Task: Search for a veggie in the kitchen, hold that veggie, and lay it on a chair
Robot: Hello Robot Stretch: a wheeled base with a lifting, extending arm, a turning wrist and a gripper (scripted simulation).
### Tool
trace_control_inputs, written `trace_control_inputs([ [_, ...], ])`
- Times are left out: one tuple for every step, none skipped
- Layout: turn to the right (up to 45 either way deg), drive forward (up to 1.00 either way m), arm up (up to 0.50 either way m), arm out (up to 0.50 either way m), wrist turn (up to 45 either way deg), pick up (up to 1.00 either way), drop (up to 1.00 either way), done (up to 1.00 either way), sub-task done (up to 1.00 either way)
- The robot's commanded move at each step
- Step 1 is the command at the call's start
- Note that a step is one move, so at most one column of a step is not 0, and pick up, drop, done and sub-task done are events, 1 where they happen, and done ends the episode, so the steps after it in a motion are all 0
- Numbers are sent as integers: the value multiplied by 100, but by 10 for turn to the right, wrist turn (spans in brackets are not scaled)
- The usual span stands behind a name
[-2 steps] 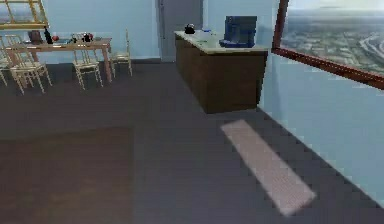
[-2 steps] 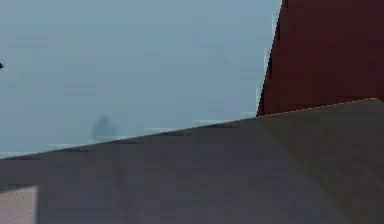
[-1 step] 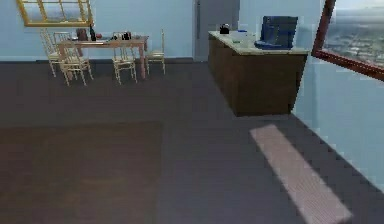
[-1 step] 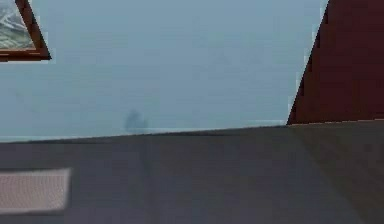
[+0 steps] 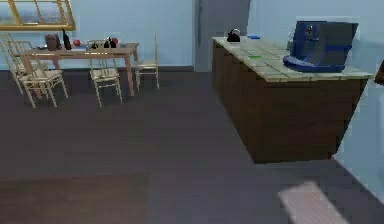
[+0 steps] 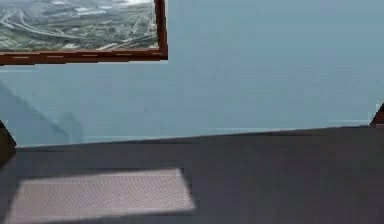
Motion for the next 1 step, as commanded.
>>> trace_control_inputs([
  [0, 100, 0, 0, 0, 0, 0, 0, 0],
])
